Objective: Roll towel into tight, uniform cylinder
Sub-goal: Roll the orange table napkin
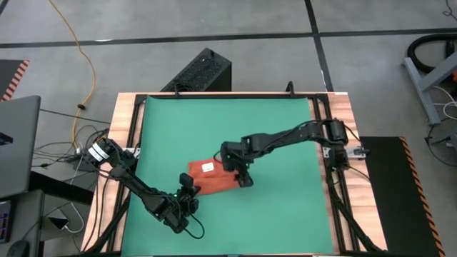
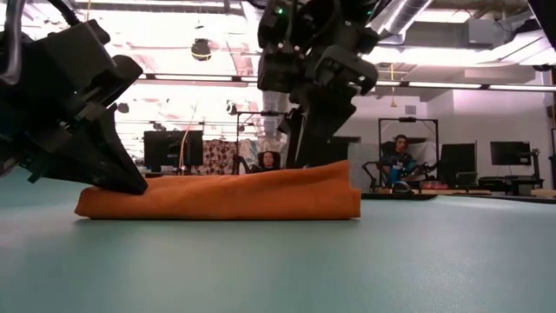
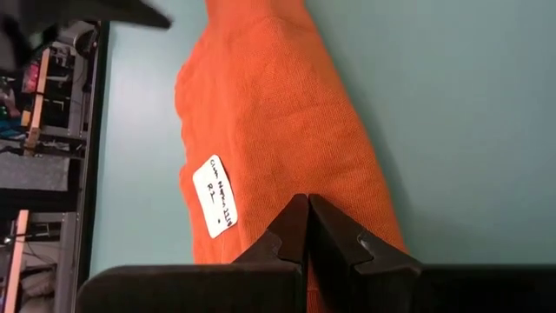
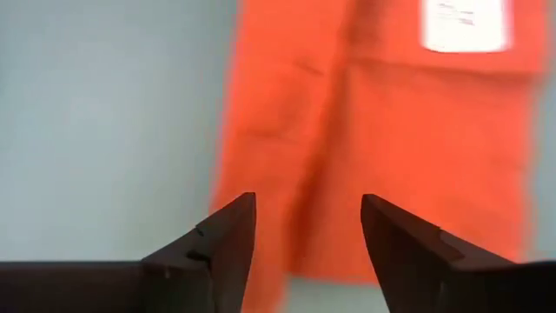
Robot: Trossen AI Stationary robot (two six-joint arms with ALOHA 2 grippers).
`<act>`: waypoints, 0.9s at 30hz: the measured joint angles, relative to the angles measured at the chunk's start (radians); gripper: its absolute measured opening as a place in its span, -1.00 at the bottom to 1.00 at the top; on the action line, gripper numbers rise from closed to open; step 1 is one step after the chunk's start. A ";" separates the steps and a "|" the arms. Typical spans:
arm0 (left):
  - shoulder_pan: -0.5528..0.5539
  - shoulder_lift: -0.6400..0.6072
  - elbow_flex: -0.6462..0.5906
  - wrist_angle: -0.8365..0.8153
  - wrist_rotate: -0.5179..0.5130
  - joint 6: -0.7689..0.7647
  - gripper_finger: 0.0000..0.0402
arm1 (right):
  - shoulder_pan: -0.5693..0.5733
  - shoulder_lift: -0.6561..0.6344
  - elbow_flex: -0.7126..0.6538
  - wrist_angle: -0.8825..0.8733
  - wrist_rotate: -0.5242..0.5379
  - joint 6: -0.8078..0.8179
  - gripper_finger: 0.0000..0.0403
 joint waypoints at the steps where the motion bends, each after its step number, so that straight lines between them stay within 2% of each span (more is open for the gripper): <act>1: 0.000 0.000 0.000 -0.005 0.000 -0.002 -1.00 | -0.013 0.000 0.009 -0.022 0.007 -0.013 0.11; 5: 0.000 0.000 0.000 -0.041 -0.001 -0.040 -1.00 | -0.060 -0.001 0.002 -0.049 0.041 -0.034 -0.14; 10: 0.000 0.000 0.001 -0.063 -0.004 -0.063 -1.00 | -0.066 0.002 -0.017 0.018 0.125 -0.129 -0.77; 12: 0.000 0.000 0.001 -0.066 -0.005 -0.064 -1.00 | -0.065 0.002 -0.021 0.048 0.143 -0.168 -0.93; 22: 0.000 0.000 0.001 -0.078 -0.007 -0.086 -1.00 | -0.079 0.004 -0.148 0.258 0.146 -0.191 -0.97; 27: 0.000 0.000 0.001 -0.081 -0.007 -0.094 -1.00 | -0.093 0.004 -0.181 0.265 0.171 -0.181 -0.97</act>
